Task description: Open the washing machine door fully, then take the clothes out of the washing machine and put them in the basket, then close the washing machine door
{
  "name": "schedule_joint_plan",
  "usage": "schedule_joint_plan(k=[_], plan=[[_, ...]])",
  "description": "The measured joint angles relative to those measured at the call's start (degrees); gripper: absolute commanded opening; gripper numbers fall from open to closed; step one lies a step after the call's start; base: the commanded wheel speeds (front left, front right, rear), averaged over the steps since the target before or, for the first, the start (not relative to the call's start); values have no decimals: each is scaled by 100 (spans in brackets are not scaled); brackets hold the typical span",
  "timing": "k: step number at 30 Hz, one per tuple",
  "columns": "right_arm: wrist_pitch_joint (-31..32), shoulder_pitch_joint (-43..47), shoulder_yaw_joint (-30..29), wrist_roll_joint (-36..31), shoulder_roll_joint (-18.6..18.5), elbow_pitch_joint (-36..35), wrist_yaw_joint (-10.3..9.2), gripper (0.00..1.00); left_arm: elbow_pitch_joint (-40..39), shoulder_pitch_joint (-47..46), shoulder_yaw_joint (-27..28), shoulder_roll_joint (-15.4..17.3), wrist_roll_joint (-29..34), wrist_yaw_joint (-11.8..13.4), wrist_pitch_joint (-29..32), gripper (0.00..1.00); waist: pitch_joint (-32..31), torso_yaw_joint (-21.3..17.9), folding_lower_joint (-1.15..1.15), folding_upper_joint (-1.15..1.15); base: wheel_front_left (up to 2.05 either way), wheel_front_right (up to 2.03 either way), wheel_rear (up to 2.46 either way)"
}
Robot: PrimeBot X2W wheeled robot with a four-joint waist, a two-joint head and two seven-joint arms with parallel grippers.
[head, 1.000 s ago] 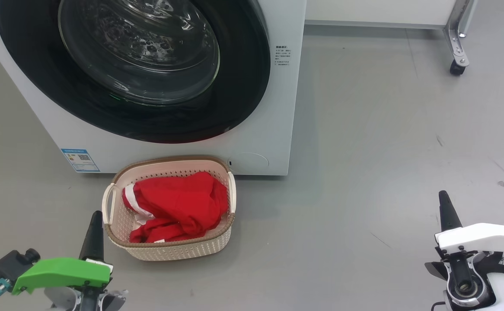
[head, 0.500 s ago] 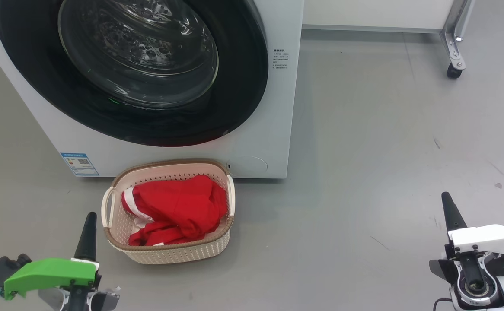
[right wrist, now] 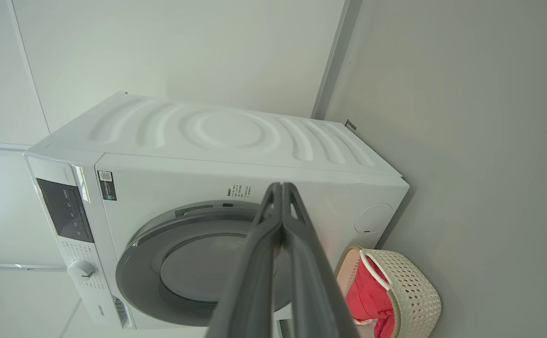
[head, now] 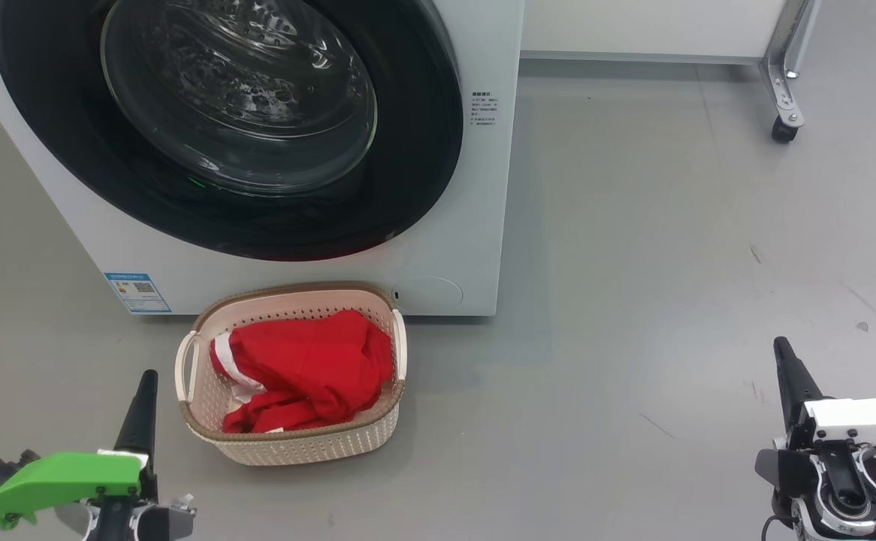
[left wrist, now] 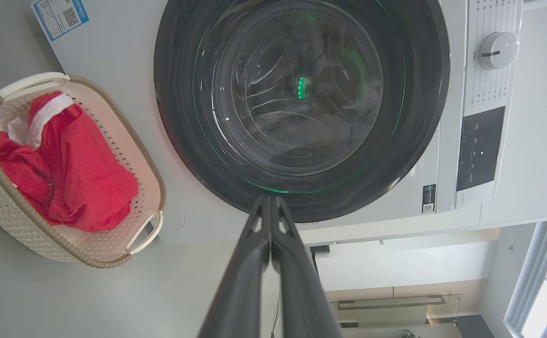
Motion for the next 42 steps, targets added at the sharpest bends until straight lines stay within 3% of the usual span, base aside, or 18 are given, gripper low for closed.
schedule_joint_plan(k=[10, 42], plan=[[182, 15, -148, 662, 24, -24, 23, 0, -7, 0, 154, 0, -537, 0, 158, 0, -43, -18, 0, 0, 0, 0, 0], [182, 18, -156, 680, 25, -44, 52, 0, -23, 0, 168, 0, -616, 0, 159, 0, -42, -18, 0, 0, 0, 0, 0]])
